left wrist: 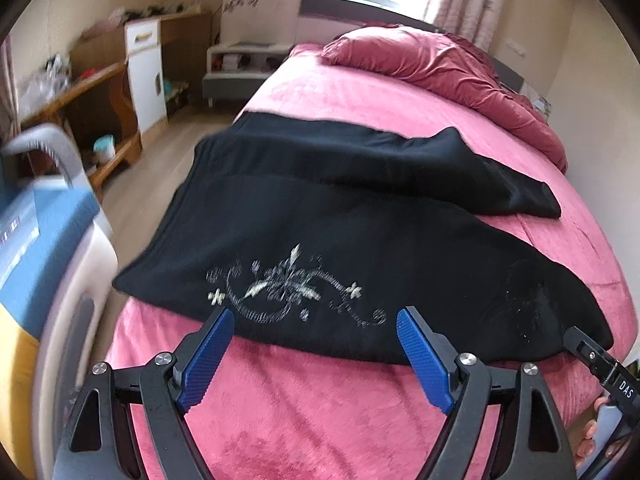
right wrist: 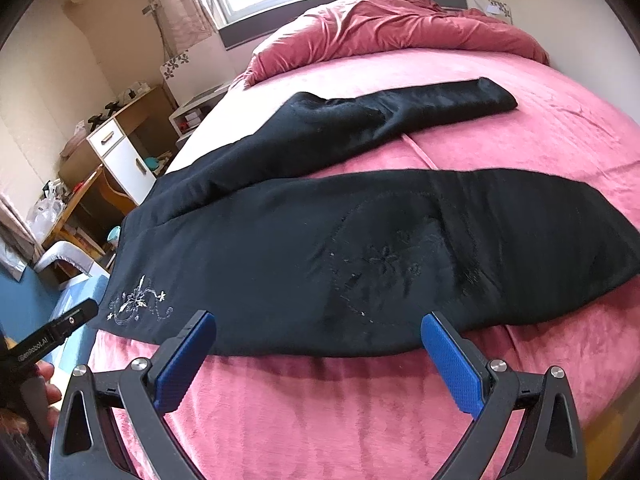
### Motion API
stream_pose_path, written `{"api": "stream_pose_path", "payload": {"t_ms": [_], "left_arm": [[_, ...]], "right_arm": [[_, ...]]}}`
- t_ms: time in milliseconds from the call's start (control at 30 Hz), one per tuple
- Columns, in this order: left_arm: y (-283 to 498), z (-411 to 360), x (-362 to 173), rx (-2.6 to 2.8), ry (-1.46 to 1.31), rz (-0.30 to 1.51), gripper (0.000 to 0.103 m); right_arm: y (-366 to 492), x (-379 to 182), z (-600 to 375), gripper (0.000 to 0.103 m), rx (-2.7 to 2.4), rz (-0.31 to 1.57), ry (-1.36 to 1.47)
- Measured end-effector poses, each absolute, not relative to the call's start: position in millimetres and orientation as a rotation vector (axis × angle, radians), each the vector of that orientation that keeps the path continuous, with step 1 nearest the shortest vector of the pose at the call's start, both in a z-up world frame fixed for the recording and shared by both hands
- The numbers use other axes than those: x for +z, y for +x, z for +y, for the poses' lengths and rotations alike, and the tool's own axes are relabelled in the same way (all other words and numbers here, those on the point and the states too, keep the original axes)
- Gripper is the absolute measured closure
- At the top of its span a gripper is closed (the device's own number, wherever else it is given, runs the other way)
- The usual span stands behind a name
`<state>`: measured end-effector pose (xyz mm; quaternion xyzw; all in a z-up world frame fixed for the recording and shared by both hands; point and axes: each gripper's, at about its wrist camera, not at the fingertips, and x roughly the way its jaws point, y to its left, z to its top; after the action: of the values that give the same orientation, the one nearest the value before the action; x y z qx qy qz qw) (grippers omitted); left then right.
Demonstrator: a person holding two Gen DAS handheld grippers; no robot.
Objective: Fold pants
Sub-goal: 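Grasp the waistband edge with the left gripper while the right gripper grasps the waistband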
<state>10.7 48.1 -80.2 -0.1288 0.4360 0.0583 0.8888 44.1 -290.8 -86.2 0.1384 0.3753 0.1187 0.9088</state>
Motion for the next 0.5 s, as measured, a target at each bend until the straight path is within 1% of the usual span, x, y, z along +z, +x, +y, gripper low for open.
{"api": "stream_pose_path", "payload": {"t_ms": [67,200,267,300,367,433,500], "left_arm": [[11,65,-91,0.124,-0.348,0.934,0.004],[12,102,-111,0.155,-0.499,0.998,0.004],[13,121,-120,0.184,-0.564,1.018,0.007],[13,126,-123,0.193,-0.579,1.020,0.015],[17,136,-129,0.195,-0.612,1.040,0.026],[21,143,-135,0.189,-0.654,1.053,0.031],[26,148,-142,0.192,-0.689,1.067,0.045]], "right_arm": [[43,-89,-297,0.000,0.235,0.784,0.294],[41,-95,-323,0.000,0.188,0.807,0.334],[39,-100,-340,0.000,0.150,0.817,0.359],[38,-104,-353,0.000,0.130,0.828,0.391],[36,-111,-378,0.000,0.089,0.844,0.450],[31,-120,-409,0.000,0.031,0.850,0.522],[26,-129,-443,0.000,-0.030,0.843,0.612]]}}
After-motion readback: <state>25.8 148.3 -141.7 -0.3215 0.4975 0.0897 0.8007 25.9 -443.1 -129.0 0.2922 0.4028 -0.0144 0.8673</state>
